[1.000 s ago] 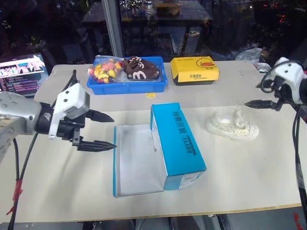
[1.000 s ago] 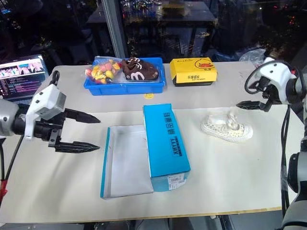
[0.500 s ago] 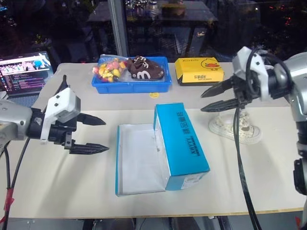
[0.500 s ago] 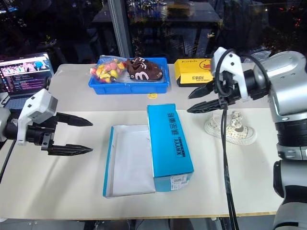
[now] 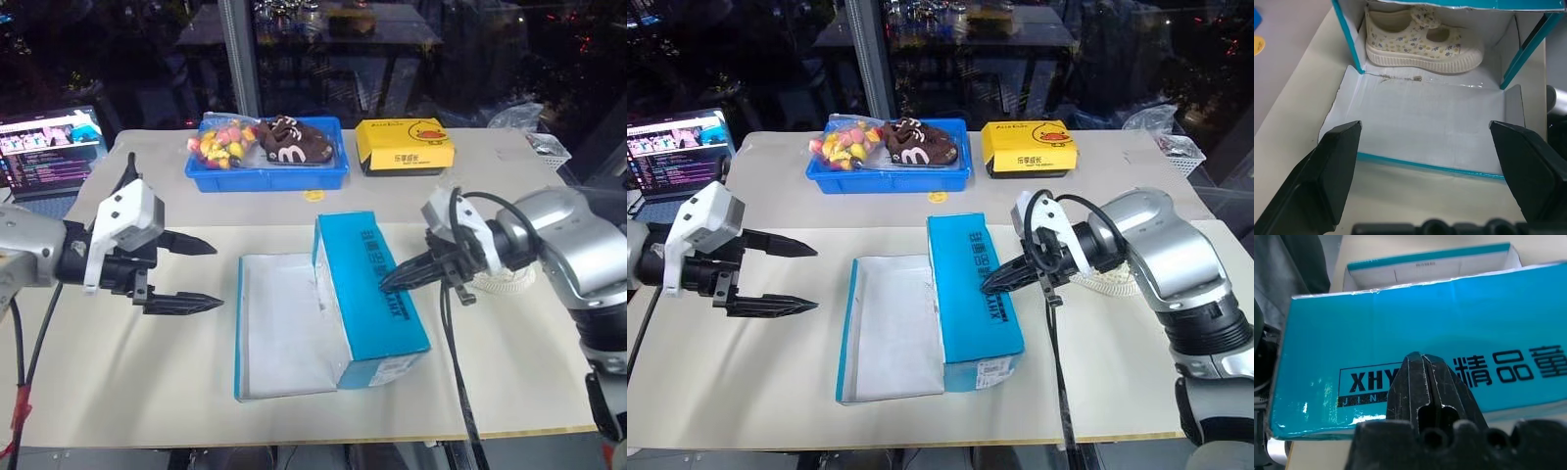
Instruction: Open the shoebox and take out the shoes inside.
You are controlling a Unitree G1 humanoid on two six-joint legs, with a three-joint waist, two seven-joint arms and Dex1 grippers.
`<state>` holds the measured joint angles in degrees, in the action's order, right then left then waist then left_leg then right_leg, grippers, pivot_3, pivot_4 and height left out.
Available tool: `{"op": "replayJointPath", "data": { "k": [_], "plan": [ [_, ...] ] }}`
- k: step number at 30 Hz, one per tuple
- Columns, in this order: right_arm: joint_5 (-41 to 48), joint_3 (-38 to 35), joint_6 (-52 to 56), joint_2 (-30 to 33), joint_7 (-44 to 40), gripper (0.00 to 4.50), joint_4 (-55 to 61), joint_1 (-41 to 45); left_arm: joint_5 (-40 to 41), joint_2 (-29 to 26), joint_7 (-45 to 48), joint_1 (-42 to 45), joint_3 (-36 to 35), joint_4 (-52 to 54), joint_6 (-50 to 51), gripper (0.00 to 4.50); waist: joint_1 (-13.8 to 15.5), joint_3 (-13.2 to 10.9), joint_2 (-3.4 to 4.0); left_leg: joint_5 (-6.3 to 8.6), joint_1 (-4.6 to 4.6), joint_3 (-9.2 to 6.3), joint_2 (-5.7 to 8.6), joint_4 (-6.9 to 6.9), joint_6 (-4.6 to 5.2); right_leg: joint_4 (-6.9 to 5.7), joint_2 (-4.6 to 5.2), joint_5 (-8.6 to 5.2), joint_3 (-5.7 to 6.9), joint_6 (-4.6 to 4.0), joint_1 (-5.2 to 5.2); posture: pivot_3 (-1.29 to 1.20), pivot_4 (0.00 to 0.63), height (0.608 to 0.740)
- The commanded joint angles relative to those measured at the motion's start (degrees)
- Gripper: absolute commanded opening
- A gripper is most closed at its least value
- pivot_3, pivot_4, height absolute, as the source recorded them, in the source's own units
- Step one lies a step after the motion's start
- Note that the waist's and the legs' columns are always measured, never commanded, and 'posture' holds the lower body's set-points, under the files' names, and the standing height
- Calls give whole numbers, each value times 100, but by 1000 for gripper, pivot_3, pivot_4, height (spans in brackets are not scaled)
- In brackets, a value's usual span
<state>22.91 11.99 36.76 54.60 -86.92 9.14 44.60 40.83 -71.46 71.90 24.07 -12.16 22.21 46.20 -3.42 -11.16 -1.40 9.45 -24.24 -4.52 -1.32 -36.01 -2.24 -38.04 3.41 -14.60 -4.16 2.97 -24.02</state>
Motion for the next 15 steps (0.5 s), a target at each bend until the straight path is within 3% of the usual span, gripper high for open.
{"op": "replayJointPath", "data": {
  "k": [1,4,5,8,12,15],
  "plan": [
    [-691,341,-510,408,-84,41,-401,-406,-8,-25,-4,126,-58,-15,-115,4500,19,12,-18,0,8,0,-1,0,0,1,0,-1,1,1,7,0,150,740],
    [-991,448,-925,563,-83,41,-864,-522,-30,-13,-1,145,-22,-36,-136,4500,16,38,-61,1,41,0,-4,1,-1,12,-1,-6,3,-5,45,0,150,740],
    [-1070,470,-1019,583,-85,41,-990,-532,-37,-11,0,146,-14,-41,-142,4500,13,46,-74,2,93,1,-11,6,-2,33,-3,-12,9,-10,98,0,150,740],
    [-1359,576,-1291,570,-113,41,-1312,-535,-35,13,-13,189,24,-38,-136,4500,-61,70,-114,26,160,15,-36,8,-40,48,-7,-47,17,-73,159,0,150,740],
    [-1663,726,-1557,380,-164,41,-1499,-565,-15,31,-22,251,56,-11,-107,4500,-160,59,-98,38,190,36,-56,16,-59,38,-10,-49,17,-86,165,0,150,740],
    [-1695,794,-1530,120,-105,41,-1500,-509,-32,21,-10,266,55,-25,-110,4500,-182,31,-49,19,153,41,-55,16,-29,-2,-17,-31,9,-56,109,0,150,740]
  ]
}}
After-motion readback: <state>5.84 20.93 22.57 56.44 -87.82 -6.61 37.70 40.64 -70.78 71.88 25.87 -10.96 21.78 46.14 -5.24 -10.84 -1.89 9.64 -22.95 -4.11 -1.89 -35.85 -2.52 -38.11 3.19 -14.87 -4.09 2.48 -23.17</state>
